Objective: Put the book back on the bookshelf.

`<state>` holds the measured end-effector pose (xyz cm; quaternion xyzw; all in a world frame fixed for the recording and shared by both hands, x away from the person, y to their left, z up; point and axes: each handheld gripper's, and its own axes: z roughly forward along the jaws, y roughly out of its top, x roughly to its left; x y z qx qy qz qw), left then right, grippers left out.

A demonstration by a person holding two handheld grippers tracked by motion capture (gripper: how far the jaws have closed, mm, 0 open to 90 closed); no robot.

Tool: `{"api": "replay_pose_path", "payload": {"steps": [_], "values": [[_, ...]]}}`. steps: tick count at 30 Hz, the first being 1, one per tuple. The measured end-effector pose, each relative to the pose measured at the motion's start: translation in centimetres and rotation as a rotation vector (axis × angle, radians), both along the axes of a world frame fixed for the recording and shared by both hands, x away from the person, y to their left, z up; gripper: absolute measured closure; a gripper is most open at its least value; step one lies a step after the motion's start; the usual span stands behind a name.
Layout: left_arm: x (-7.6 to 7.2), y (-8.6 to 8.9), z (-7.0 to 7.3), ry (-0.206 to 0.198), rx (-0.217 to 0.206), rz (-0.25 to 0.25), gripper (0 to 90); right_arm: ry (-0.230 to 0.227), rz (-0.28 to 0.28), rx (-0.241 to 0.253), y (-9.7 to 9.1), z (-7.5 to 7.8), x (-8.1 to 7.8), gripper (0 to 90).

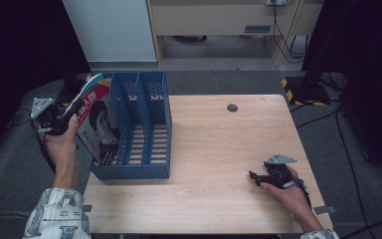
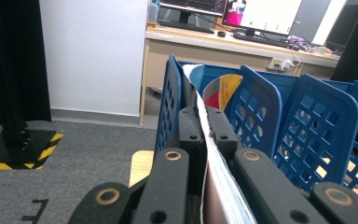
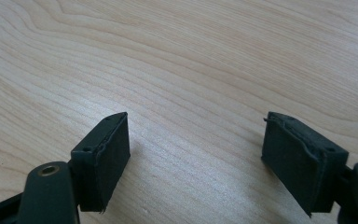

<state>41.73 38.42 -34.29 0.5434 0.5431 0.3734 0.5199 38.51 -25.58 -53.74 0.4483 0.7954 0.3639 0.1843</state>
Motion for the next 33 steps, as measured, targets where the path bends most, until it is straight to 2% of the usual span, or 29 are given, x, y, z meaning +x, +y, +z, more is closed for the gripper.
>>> {"api": "replay_pose_path", "payload": {"steps": [11, 23, 26, 31, 33], "values": [[0.1, -0.1, -0.1, 0.019, 0.009, 0.006, 86.4, 0.000, 0.000, 0.000, 0.0, 0.0, 0.0, 23.3], [0.0, 0.2, -0.2, 0.036, -0.002, 0.000, 85.2, -0.001, 0.001, -0.002, 0.0, 0.0, 0.0, 23.0], [0.0, 0.1, 0.0, 0.024, 0.002, -0.001, 80.7, -0.001, 0.001, -0.002, 0.0, 0.0, 0.0, 22.8], [-0.4, -0.4, 1.1, -0.012, 0.057, 0.013, 66.9, 0.000, 0.002, -0.001, 0.0, 0.0, 0.0, 22.5], [-0.6, -0.8, 1.6, -0.019, 0.079, 0.000, 62.3, -0.003, 0.005, -0.004, 0.0, 0.0, 0.0, 22.2]]}}
